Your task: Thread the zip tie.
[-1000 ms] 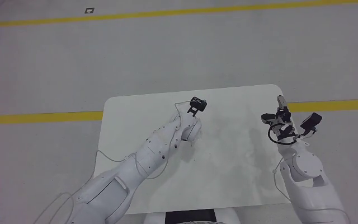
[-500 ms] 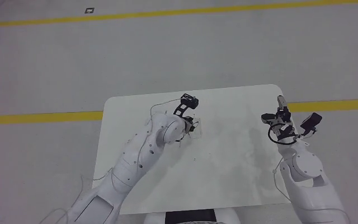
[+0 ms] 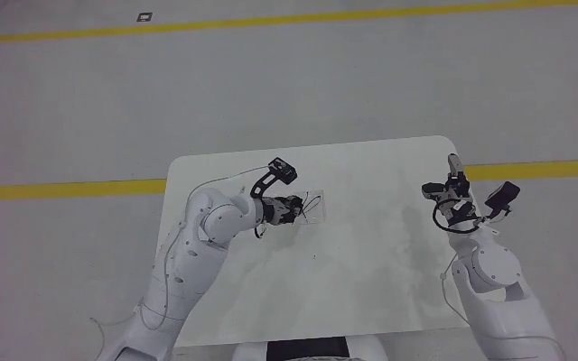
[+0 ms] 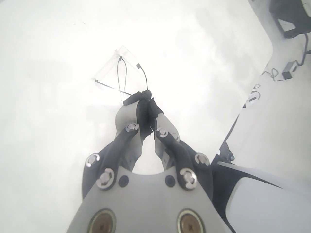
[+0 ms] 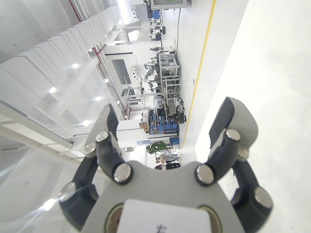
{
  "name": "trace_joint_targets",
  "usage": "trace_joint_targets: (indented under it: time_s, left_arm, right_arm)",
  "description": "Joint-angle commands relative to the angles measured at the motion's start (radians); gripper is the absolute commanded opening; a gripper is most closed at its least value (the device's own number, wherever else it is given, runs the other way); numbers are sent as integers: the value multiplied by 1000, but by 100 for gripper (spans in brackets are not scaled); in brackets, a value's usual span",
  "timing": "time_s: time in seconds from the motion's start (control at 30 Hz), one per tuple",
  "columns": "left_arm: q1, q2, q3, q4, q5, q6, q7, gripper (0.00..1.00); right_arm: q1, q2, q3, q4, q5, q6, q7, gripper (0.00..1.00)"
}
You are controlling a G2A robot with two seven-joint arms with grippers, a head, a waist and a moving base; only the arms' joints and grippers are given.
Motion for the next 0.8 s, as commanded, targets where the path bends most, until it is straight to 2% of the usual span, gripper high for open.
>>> trace_joint_targets:
  time_s: [0.0,0.2,0.63,0.7,0.73,0.77]
  left_arm:
    - [-8,16,15,8,-43,0,6,0]
    - [-45,63,69,53,-137,0,45,0]
    - [-43,62,69,54,-142,1,51,0]
    - [-40,64,56,70,-229,0,58,0]
    - [-49,69,37,84,-307,0,31,0]
    - [-58,74,25,91,-345,0,4,0]
  right_arm:
    - [0,0,0,0,0,0,0,100]
    - [0,0,0,0,0,0,0,100]
    - [0,0,0,0,0,0,0,100]
    - [0,0,0,0,0,0,0,100]
    - [0,0,0,0,0,0,0,100]
    - [0,0,0,0,0,0,0,100]
